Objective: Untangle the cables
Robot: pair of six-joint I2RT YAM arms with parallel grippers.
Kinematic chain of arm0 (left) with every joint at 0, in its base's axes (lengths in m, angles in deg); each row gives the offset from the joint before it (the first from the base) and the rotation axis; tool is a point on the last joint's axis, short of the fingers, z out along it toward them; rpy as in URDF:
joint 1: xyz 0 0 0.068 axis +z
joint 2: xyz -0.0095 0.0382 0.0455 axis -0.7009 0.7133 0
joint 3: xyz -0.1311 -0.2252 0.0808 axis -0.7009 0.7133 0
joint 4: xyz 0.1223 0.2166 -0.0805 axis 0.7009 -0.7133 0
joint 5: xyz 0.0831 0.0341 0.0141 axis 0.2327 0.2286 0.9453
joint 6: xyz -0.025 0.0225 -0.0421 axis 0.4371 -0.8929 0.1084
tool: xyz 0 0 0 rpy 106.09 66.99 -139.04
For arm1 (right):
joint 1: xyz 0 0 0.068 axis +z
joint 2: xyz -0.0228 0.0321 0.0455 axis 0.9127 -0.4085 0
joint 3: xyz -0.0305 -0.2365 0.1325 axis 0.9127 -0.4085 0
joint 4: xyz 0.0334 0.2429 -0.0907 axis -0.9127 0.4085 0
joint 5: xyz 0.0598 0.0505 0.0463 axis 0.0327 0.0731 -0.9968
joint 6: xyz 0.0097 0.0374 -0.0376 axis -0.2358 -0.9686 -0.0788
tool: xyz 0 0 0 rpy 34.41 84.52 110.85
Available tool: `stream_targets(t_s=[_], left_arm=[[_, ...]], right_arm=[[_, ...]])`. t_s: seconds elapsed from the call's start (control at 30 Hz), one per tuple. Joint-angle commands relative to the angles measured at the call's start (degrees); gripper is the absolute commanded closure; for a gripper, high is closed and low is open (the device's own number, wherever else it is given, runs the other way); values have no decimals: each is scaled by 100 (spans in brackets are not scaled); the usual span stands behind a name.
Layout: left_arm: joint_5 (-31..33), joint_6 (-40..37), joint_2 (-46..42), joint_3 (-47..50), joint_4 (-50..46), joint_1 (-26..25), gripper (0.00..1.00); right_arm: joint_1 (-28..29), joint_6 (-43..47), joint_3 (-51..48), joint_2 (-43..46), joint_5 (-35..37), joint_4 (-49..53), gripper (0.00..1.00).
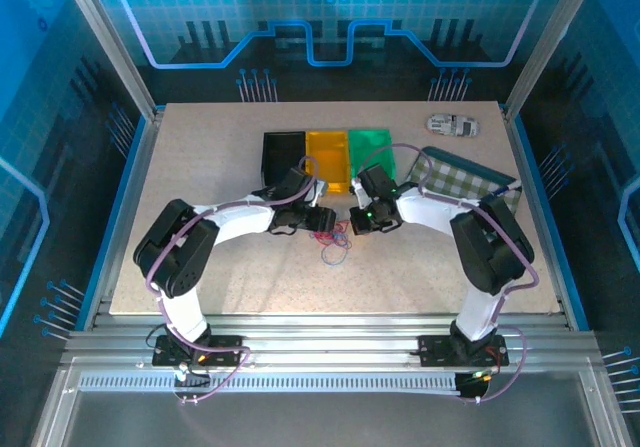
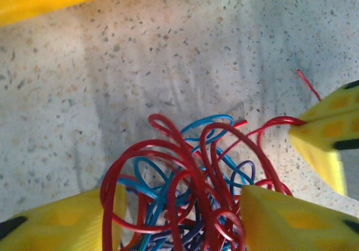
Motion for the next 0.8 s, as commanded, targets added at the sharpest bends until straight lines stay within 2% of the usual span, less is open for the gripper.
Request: stream_targets(t_s=[0.0,0.07,0.27,0.6,0.77], left_arm=[[144,-11,242,-237,-312,-36,62],[306,14,284,-278,-397,-29,75],[536,84,258,-158,-423,6,89],[619,321,145,182,-352,225,99],[794,302,82,274,-436,310,100]], right_arm=[[-122,-155,-93,384,169,-42,100],[-176,-207,-125,526,365,23,100],[-537,-608,-326,1064,1137,179,100],[-1320,-1362,-753,1761,1795,320,100],[-1671,-1477,-851,1999,1906,453,100]])
